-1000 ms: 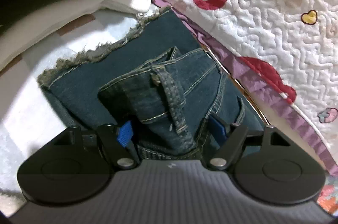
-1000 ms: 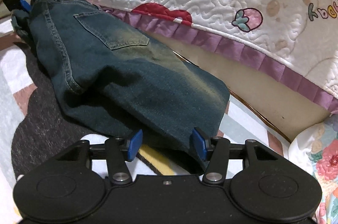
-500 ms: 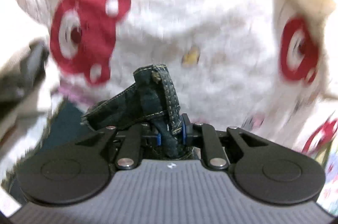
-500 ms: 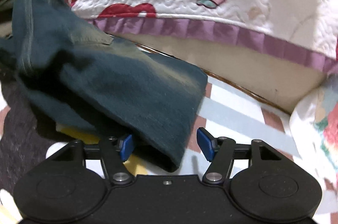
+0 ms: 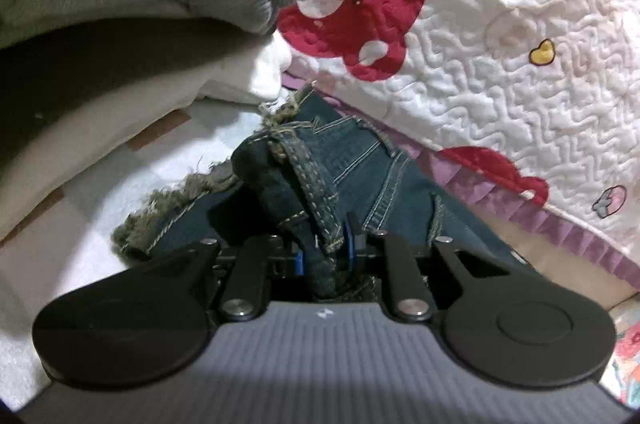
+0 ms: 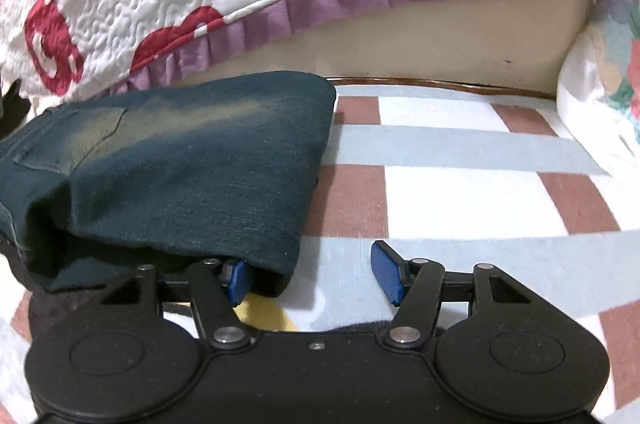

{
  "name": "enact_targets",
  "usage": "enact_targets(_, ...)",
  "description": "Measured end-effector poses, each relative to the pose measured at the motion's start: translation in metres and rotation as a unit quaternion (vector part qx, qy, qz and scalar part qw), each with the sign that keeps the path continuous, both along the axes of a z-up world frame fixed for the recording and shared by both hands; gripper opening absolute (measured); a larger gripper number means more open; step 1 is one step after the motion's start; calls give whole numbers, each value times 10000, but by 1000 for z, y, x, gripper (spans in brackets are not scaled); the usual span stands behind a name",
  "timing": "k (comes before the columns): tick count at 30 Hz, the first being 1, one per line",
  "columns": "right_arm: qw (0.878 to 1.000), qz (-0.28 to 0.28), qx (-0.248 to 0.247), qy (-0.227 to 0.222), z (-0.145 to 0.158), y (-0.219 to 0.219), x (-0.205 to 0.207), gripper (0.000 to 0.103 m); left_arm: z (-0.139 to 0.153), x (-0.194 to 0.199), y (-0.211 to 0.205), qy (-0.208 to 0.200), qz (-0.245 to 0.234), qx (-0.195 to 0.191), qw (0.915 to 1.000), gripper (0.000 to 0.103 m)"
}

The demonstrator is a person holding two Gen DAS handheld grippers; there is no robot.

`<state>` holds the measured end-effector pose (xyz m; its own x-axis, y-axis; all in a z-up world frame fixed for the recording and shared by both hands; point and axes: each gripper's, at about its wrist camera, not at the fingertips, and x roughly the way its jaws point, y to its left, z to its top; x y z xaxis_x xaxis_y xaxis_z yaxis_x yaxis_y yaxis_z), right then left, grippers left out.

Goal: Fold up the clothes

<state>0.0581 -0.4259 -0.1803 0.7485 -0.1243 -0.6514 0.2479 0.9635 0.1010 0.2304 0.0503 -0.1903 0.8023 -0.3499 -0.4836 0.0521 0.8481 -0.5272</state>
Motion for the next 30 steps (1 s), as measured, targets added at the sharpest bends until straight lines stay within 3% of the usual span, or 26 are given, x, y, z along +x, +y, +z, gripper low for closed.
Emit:
enact_targets(3, 10000, -38, 72, -33, -1, 3, -1, 67, -8, 1, 7, 65, 73, -257, 9996, 18)
enact_targets(6, 9999, 74, 85, -92, 0, 5, 4, 66, -1, -5, 3, -235, 76, -137, 9996, 17)
enact_targets(7, 9995, 267, 94, -151, 0, 6, 7, 58, 1, -9, 4, -345, 124, -186, 9992, 16)
enact_targets(8, 9985, 463, 199, -223, 5, 4, 11, 14, 3, -13, 5, -455, 172, -235, 9985, 16)
enact_targets(9, 9969, 654, 321, -295, 12, 1, 14, 10, 5, -17, 5, -565, 220, -284, 9978, 16)
enact_targets(11, 9909, 520, 897, -863, 41, -16, 6, 7, 5, -22, 8, -614, 354, -269, 9971, 16)
enact_targets(13, 9857, 430, 1112, -1187, 64, -29, -1, 7, 1, -22, 11, -487, 525, -140, 9973, 17)
enact_targets(16, 9935, 765, 500, -673, 50, -20, 7, 14, -8, -16, 3, -176, 685, 228, 9972, 17)
enact_targets(18, 9955, 812, 274, -411, 36, -14, 9, 15, -6, -13, -5, -199, 683, 430, 9965, 17)
enact_targets(20, 9968, 642, 323, -359, 25, -11, 5, 16, 12, -3, -13, -289, 503, 522, 9970, 16)
enact_targets(21, 9973, 557, 348, -333, 20, -10, 3, 21, 21, 3, -16, -333, 413, 567, 9970, 15)
enact_targets(24, 9981, 373, 396, -284, 9, -12, -1, 29, 62, 1, -14, -1015, 139, 346, 9941, 15)
enact_targets(26, 9986, 336, 284, -289, 9, -12, -2, 35, 58, 5, -13, -819, 361, 450, 9950, 16)
enact_targets(29, 9987, 381, 83, -341, 10, -8, -4, 36, 9, 18, -6, 313, 542, 547, 9965, 16)
enact_targets(30, 9988, 372, 64, -324, 9, -7, -3, 36, -5, 17, -4, 489, 607, 604, 9951, 17)
